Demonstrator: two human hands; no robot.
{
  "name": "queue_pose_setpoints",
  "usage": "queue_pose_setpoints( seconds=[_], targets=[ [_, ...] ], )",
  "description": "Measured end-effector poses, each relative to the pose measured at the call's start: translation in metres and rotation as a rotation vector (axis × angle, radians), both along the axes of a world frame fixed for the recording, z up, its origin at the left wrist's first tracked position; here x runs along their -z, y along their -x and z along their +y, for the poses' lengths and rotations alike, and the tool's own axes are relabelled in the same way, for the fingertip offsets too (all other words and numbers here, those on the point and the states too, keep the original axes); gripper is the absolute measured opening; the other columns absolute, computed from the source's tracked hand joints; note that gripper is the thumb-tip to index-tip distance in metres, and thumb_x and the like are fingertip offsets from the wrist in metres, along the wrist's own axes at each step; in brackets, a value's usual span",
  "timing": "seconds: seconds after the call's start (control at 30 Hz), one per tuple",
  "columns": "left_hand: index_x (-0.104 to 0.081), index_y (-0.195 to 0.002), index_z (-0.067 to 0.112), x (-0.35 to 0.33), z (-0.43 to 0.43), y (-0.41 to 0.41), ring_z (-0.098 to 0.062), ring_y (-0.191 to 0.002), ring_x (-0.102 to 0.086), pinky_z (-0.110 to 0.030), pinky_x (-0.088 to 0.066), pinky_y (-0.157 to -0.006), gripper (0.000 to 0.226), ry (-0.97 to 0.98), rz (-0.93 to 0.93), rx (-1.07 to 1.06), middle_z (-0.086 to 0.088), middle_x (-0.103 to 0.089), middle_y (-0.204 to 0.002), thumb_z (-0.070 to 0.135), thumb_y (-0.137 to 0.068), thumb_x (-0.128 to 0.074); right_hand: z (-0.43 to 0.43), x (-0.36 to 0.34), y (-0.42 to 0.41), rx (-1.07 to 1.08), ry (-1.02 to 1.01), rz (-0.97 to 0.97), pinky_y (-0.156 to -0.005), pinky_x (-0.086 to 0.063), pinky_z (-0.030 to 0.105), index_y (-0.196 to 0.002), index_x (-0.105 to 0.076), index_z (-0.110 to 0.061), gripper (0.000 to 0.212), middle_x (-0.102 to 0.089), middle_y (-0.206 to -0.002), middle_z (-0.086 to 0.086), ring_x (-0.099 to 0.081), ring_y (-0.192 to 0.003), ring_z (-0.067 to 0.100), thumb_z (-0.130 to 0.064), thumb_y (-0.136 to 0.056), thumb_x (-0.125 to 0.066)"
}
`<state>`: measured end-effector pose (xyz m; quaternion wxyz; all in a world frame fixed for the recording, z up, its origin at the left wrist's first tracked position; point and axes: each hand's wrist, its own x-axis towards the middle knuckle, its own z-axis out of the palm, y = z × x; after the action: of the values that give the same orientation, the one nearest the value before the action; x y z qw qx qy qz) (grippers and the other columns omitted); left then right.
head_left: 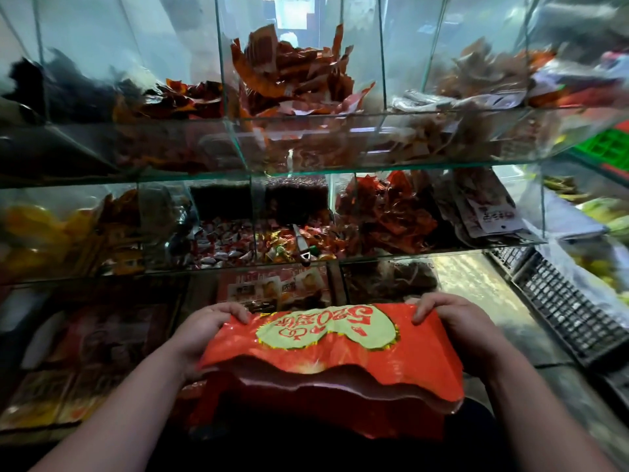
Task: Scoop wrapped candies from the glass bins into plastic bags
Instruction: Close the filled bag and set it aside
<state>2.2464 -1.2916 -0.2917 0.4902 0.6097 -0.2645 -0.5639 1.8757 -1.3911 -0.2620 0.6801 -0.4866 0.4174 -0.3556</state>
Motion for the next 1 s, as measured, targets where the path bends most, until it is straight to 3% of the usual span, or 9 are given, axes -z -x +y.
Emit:
queue_pose_setpoints(
  seconds=[0.13, 0.2, 0.33, 0.47, 0.6, 0.73, 0.8, 0.87, 1.0],
  targets=[
    [-0.069, -0.079, 0.003, 0.0, -0.004, -0.001, -0.022, -0.06, -0.066, -0.025, -0.055, -0.053, 0.024, -0.008, 0.02, 0.08, -0.017, -0.066, -0.078, 0.025, -0.088, -0.063, -0.003, -0.001, -0.002, -0.094, -0.017, -0.064, -0.063, -0.043, 0.035, -0.058, -0.068, 0.004, 0.025, -0.059, -0.078, 0.021, -0.059, -0.067, 0.033, -0.016, -0.05, -0.055],
    [-0.064, -0.094, 0.01, -0.001, -0.003, -0.003, -0.023, -0.068, -0.067, -0.031, -0.055, -0.058, 0.056, -0.037, -0.114, 0.265, -0.013, -0.068, -0.084, 0.045, -0.06, -0.092, -0.003, -0.004, 0.0, -0.106, 0.069, 0.067, -0.063, -0.038, 0.037, -0.058, -0.068, -0.002, 0.021, -0.058, -0.073, 0.017, -0.056, -0.066, 0.029, -0.022, -0.058, -0.063],
    [-0.05, -0.125, 0.021, -0.006, -0.006, -0.004, -0.027, -0.096, -0.074, -0.037, -0.06, -0.075, 0.081, 0.031, -0.323, 0.406, -0.011, -0.075, -0.105, 0.018, -0.059, -0.098, -0.006, -0.02, 0.007, -0.232, 0.414, 0.644, -0.053, -0.039, 0.023, -0.063, -0.06, -0.02, 0.051, -0.058, -0.057, -0.008, -0.05, -0.055, 0.005, -0.061, -0.06, -0.09],
    [-0.054, -0.126, 0.041, -0.017, -0.014, 0.002, -0.032, -0.099, -0.073, -0.044, -0.061, -0.08, 0.077, 0.204, -0.275, 0.368, -0.012, -0.073, -0.112, 0.025, -0.062, -0.096, -0.001, -0.037, -0.003, -0.34, 0.466, 1.034, -0.067, -0.053, 0.023, -0.1, -0.056, -0.035, 0.086, -0.068, -0.087, -0.013, -0.063, -0.075, -0.002, -0.087, -0.036, -0.08],
    [-0.059, -0.121, 0.042, -0.03, -0.035, 0.03, -0.032, -0.095, -0.074, -0.047, -0.061, -0.078, 0.06, 0.311, -0.302, 0.395, -0.008, -0.075, -0.109, 0.031, -0.071, -0.091, 0.008, -0.035, -0.04, -0.451, 0.338, 0.868, -0.086, -0.058, 0.025, -0.133, -0.05, -0.048, 0.105, -0.071, -0.113, -0.014, -0.071, -0.097, 0.001, -0.089, -0.041, -0.079],
    [-0.061, -0.119, 0.038, -0.048, -0.052, 0.059, -0.025, -0.093, -0.074, -0.038, -0.062, -0.078, 0.047, 0.36, -0.39, 0.406, -0.008, -0.076, -0.103, 0.016, -0.083, -0.082, 0.016, -0.014, -0.063, -0.563, 0.217, 0.663, -0.089, -0.063, 0.044, -0.107, -0.074, -0.026, 0.048, -0.081, -0.102, -0.007, -0.078, -0.091, 0.013, -0.056, -0.072, -0.085],
    [-0.054, -0.128, 0.043, -0.061, -0.05, 0.055, -0.01, -0.107, -0.067, -0.017, -0.054, -0.083, 0.06, 0.319, -0.678, 0.369, 0.01, -0.069, -0.116, 0.039, -0.077, -0.086, 0.015, -0.005, -0.057, -0.393, 0.239, 0.575, -0.086, -0.063, 0.048, -0.099, -0.076, -0.024, 0.029, -0.082, -0.095, -0.003, -0.079, -0.086, 0.017, -0.045, -0.081, -0.083],
    [-0.046, -0.135, 0.048, -0.065, -0.034, 0.046, 0.0, -0.117, -0.056, -0.016, -0.045, -0.09, 0.085, 0.322, -0.878, 0.18, 0.022, -0.057, -0.129, 0.067, -0.062, -0.085, 0.016, -0.001, -0.049, -0.17, 0.2, 0.459, -0.087, -0.062, 0.053, -0.097, -0.077, -0.024, 0.031, -0.082, -0.093, 0.002, -0.079, -0.086, 0.023, -0.048, -0.078, -0.083],
    [-0.036, -0.147, 0.039, -0.041, 0.006, 0.066, -0.017, -0.116, -0.065, -0.044, -0.055, -0.093, 0.128, 0.157, -0.308, 0.091, 0.002, -0.057, -0.14, 0.073, -0.037, -0.091, 0.025, -0.001, -0.047, 0.047, 0.066, 0.194, -0.091, -0.061, 0.054, -0.101, -0.079, -0.026, 0.052, -0.081, -0.098, 0.006, -0.079, -0.091, 0.027, -0.063, -0.064, -0.085]
  ],
)
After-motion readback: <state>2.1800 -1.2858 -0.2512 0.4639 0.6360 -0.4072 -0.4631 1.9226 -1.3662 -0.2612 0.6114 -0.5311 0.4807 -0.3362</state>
